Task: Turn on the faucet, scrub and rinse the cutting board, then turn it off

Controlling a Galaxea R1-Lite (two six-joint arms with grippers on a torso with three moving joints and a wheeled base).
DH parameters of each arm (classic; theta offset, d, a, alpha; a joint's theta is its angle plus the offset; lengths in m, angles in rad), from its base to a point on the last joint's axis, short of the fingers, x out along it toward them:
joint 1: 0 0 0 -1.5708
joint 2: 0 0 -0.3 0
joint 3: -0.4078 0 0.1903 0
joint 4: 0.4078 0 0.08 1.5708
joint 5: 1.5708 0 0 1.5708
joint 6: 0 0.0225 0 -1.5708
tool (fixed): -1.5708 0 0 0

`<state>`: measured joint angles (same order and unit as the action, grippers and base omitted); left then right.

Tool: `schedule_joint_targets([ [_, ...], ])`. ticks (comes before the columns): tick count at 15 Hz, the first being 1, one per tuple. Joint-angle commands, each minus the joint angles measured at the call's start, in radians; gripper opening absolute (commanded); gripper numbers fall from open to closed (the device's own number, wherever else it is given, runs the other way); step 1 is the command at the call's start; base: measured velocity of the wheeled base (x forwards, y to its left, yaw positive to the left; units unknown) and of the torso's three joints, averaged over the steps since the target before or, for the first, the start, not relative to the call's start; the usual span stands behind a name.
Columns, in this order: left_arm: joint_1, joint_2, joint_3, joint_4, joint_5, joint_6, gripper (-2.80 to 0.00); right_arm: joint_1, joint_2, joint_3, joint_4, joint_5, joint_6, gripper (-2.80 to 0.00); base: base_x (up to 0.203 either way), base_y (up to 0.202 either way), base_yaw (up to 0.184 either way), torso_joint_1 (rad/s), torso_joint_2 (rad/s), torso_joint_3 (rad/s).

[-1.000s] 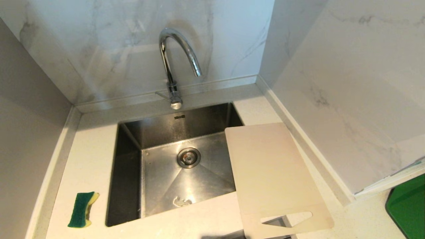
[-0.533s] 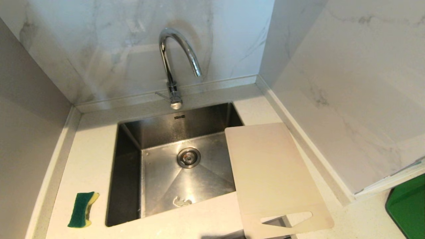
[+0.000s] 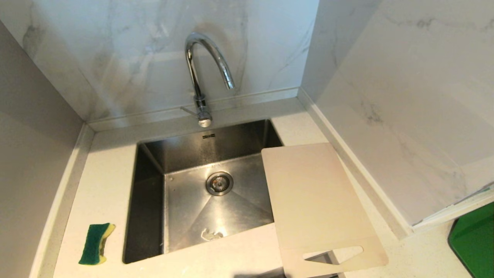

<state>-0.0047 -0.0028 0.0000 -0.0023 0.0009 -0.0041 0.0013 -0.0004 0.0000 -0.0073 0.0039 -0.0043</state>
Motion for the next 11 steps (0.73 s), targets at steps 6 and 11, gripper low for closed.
schedule_joint_targets([
  [6,0.000,0.000,0.002,-0.001,-0.001,-0.001,-2.80,0.000,0.000,0.002,0.000,-0.001,0.000,-2.80,0.000,0.000,0.000,0.000,0.00,0.000],
  [11,0.000,0.000,0.002,-0.001,-0.001,0.000,-2.80,0.000,0.000,0.002,0.000,-0.001,0.000,-2.80,0.000,0.000,0.000,0.000,0.00,0.000],
])
